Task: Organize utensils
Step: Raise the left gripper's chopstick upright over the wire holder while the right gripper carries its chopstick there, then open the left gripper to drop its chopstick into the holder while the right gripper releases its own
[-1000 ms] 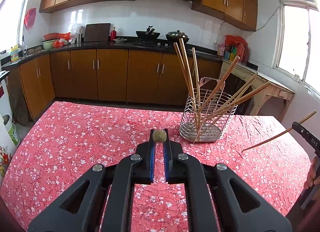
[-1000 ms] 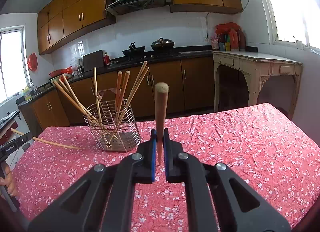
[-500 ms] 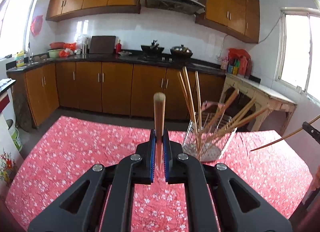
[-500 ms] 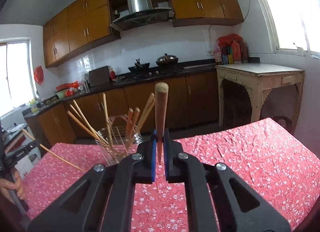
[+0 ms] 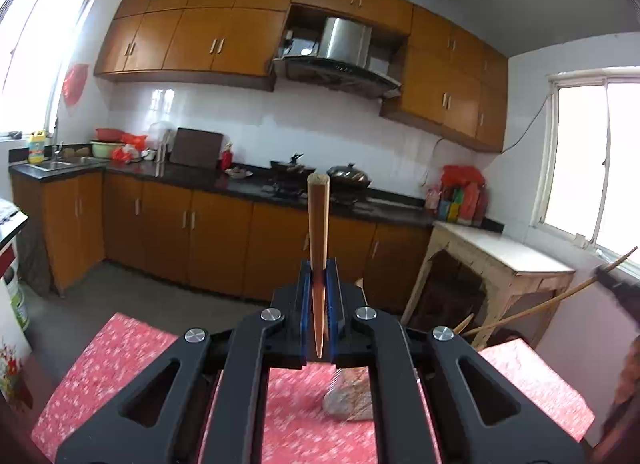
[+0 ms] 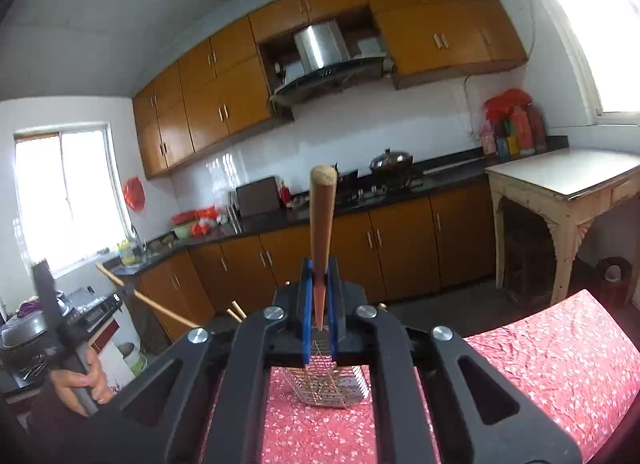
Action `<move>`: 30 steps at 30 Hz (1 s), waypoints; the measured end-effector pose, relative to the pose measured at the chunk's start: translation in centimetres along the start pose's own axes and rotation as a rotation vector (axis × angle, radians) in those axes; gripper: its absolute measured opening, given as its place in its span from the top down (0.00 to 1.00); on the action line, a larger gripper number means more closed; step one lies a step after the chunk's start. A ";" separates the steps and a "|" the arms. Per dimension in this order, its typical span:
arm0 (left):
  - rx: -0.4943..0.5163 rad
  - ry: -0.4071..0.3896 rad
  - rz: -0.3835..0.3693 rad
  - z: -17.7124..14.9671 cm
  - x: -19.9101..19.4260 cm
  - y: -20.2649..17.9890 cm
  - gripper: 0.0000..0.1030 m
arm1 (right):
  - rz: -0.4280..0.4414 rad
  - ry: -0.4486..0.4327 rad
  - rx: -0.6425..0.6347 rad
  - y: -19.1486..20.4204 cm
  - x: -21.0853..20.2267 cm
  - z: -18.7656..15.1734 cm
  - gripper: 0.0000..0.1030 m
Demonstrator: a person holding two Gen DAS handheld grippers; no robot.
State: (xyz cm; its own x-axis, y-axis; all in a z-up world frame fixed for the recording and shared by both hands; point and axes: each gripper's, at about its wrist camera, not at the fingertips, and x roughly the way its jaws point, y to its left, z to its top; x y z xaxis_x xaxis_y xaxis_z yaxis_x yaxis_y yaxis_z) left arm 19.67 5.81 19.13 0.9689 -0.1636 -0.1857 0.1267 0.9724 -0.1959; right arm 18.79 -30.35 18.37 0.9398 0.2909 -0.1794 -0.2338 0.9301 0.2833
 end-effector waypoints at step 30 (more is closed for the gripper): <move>0.080 0.298 -0.027 -5.2 15.4 -5.0 0.93 | -0.023 0.442 -0.001 -0.5 21.0 -5.5 0.93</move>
State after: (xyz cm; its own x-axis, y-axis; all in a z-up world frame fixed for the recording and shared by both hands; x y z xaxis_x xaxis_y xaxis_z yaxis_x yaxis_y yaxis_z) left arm 32.81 -2.45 12.31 0.8613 -0.2194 -0.4583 0.1793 0.9752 -0.1299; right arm 37.24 -23.52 9.31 0.7482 0.3376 -0.5712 -0.2141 0.9377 0.2737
